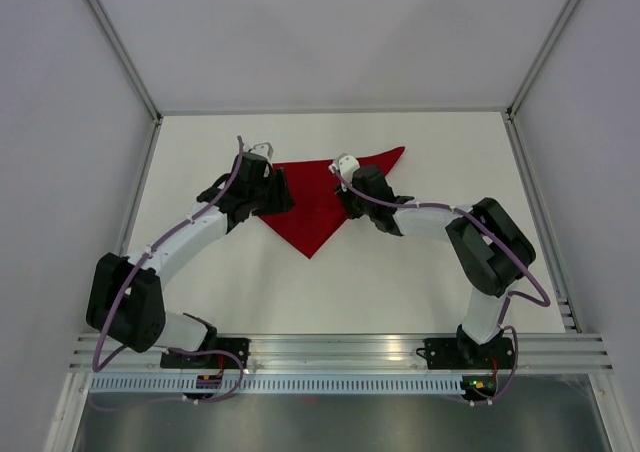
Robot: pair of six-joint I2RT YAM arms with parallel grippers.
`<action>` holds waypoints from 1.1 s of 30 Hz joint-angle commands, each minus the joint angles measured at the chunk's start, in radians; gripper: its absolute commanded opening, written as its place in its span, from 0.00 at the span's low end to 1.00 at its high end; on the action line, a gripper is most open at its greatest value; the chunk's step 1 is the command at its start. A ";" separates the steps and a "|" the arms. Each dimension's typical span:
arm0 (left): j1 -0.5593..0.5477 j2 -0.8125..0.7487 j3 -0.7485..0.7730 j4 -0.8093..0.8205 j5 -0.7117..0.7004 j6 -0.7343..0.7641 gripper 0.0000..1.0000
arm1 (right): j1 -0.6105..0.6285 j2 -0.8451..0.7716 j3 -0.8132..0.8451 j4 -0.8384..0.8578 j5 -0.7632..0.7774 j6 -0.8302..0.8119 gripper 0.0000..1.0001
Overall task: Fold the napkin, place the utensils inside, and roll it up
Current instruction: Fold the napkin at the center of the board.
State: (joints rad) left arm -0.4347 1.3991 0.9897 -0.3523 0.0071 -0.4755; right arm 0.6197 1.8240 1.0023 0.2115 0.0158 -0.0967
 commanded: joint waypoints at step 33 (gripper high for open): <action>-0.053 0.188 0.009 0.190 0.102 -0.069 0.60 | -0.346 0.104 0.337 -0.280 -0.154 0.193 0.43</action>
State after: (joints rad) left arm -0.4702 1.5555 0.9558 -0.2169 0.0814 -0.5011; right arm 0.3267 1.8942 1.2762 0.0219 -0.1051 0.0261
